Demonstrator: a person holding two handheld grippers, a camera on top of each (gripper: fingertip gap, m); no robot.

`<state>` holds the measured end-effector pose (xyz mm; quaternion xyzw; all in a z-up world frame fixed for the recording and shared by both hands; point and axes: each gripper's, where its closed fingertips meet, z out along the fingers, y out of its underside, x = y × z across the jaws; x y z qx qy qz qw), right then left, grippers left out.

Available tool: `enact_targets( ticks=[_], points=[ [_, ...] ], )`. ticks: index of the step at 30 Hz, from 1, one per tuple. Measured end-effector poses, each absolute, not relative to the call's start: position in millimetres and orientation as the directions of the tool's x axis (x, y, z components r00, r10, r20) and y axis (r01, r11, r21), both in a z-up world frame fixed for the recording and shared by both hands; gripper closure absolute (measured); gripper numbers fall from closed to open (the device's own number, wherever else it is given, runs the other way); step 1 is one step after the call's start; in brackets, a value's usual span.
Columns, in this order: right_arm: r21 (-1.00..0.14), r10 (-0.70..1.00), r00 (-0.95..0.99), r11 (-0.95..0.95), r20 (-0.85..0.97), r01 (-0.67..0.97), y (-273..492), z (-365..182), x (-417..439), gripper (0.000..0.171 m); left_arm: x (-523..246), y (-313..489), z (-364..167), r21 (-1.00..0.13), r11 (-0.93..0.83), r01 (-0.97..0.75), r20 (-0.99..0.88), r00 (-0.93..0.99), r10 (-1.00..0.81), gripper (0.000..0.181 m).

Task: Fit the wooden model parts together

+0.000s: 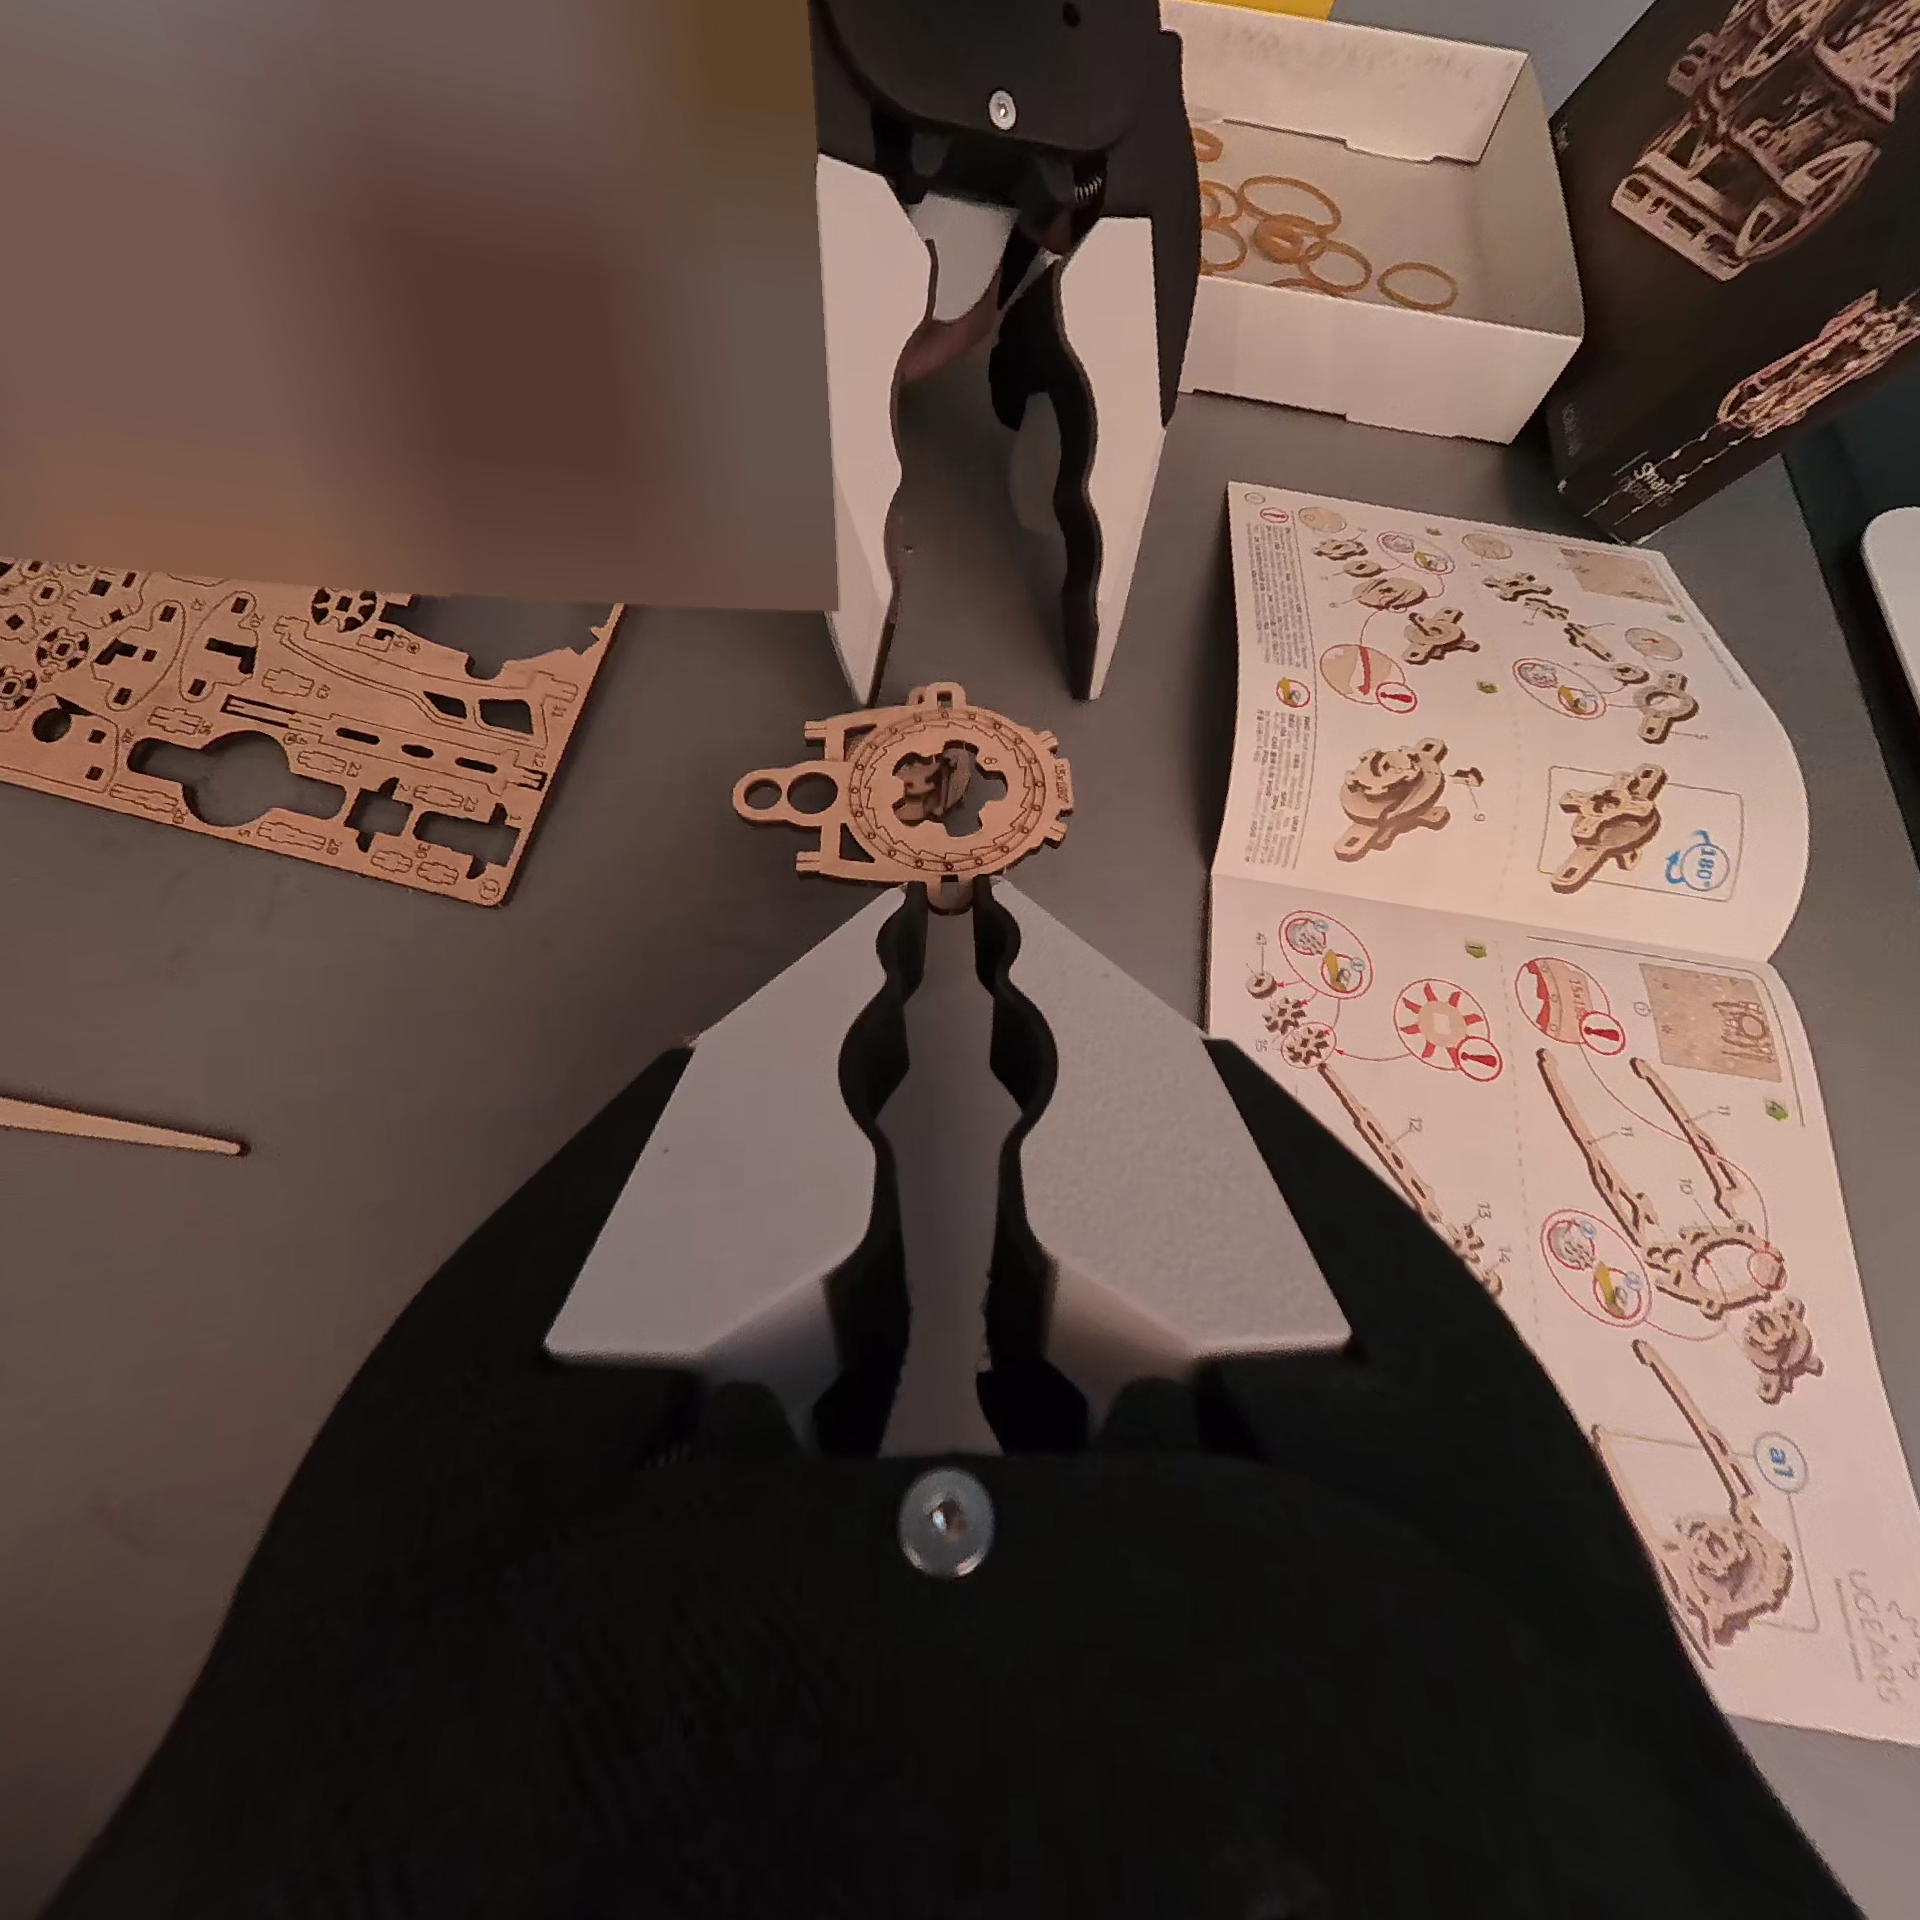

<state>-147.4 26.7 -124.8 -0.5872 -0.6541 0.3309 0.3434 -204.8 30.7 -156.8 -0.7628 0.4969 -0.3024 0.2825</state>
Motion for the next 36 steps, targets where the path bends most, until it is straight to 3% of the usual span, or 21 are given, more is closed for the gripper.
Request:
enact_targets(
  ticks=[7,13,36],
  points=[
    [-0.833,0.996,-0.065,0.083,0.056,0.547,25,-130,-156,0.163,-201,24,-148,-0.763,-0.272,-0.586,0.148,0.252,-0.957,0.111],
    [-0.828,0.995,-0.086,0.086,0.045,0.555,17,-136,-166,0.163,-197,17,-138,-0.8,-0.214,-0.561,0.128,0.189,-0.974,0.111],
    [-0.813,0.995,-0.085,0.097,0.058,0.574,16,-146,-171,0.163,-197,12,-152,-0.761,-0.23,-0.607,0.153,0.177,-0.972,0.114]
  ],
)
